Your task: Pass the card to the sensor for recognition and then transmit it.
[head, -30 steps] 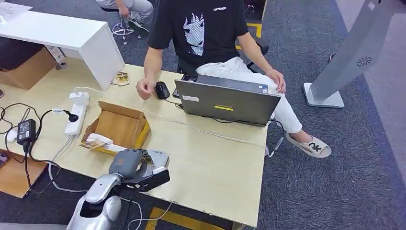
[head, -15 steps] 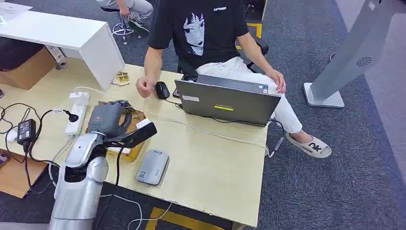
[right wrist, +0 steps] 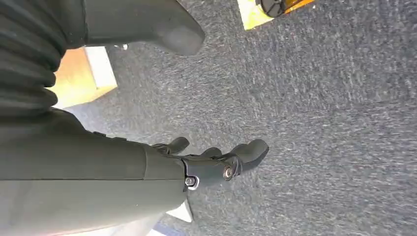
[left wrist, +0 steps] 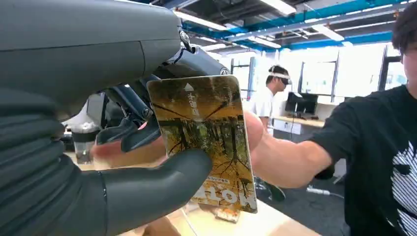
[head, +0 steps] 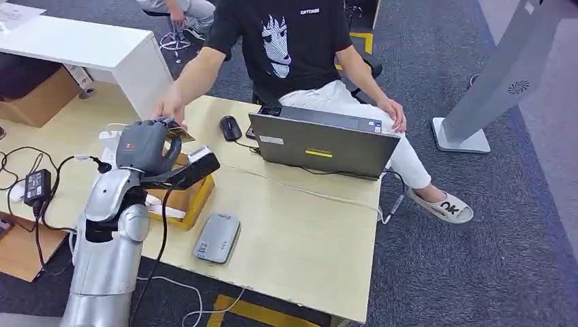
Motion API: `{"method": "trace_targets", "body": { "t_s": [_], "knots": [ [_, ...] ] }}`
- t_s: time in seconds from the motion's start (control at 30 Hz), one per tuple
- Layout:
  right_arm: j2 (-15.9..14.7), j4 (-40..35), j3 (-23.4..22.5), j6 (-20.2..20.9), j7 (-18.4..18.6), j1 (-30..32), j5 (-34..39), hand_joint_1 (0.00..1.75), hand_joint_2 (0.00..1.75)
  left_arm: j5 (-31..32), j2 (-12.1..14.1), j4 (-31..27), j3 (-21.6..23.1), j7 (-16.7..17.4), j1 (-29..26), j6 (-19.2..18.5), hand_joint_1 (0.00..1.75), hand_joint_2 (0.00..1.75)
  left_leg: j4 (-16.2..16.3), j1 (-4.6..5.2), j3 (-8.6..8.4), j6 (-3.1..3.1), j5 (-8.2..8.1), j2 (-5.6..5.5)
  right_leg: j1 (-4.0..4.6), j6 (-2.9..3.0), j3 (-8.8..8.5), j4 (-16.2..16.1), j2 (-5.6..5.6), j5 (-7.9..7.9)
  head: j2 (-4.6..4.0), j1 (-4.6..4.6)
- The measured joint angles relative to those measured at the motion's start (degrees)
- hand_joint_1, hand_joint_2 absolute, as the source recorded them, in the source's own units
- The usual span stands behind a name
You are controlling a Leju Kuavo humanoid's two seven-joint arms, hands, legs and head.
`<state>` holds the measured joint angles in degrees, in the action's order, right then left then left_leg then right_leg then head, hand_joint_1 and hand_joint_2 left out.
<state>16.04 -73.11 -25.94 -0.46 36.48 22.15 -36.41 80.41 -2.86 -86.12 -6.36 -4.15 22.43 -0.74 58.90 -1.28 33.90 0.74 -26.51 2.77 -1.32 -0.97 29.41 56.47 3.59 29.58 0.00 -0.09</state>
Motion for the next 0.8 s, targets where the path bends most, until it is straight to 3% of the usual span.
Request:
{"method": "trace_targets", "body": {
  "t_s": [0.2,0.33,0.37,0.4,0.63,0.8],
  "knots": [
    [0.00,-0.70,0.85,-1.68,1.05,0.48,1.44,0.00,1.75,1.36,0.52,-0.79,-0.44,3.08,4.86,0.68,1.75,1.75,0.00,0.00,0.00,0.00,0.00,0.00,0.00,0.00,-0.03,0.01,0.00,-0.01,0.00,0.00],
    [0.00,-1.09,2.49,-3.15,3.11,1.25,3.50,0.00,1.75,0.76,0.87,-0.85,-1.64,3.43,6.71,2.18,1.75,1.75,0.00,0.00,0.00,0.00,0.00,0.02,0.00,0.00,-0.02,0.01,-0.04,-0.01,0.00,-0.02],
    [0.00,-1.09,3.01,-3.47,3.19,1.31,3.67,0.00,1.75,0.48,0.87,-0.85,-1.92,3.39,6.79,2.68,1.31,1.75,0.00,0.00,0.00,0.00,0.00,0.02,0.00,0.00,-0.02,0.01,-0.04,0.00,0.00,-0.02],
    [0.00,-1.09,3.41,-3.78,3.28,1.31,4.07,0.00,1.75,0.09,0.85,-0.85,-2.27,3.17,6.79,3.19,0.00,1.75,0.00,0.00,0.00,0.00,0.00,0.02,0.00,0.00,-0.01,0.01,-0.04,0.00,0.00,-0.02],
    [0.00,-1.05,4.68,-3.80,0.76,1.26,4.04,0.00,1.75,-1.05,0.22,-0.85,-3.52,2.71,6.69,4.30,0.00,1.75,0.00,0.00,0.05,0.00,0.00,0.01,0.00,0.00,0.01,0.00,-0.02,0.01,0.00,-0.02],
    [0.00,-0.96,4.68,-2.73,-0.17,1.25,2.97,0.00,1.75,-6.39,-1.23,-2.27,-5.02,1.66,5.07,4.26,0.00,1.75,0.00,0.01,0.05,0.00,-0.01,0.03,-0.01,0.00,0.00,0.00,-0.05,0.00,0.00,-0.02]
  ]
}}
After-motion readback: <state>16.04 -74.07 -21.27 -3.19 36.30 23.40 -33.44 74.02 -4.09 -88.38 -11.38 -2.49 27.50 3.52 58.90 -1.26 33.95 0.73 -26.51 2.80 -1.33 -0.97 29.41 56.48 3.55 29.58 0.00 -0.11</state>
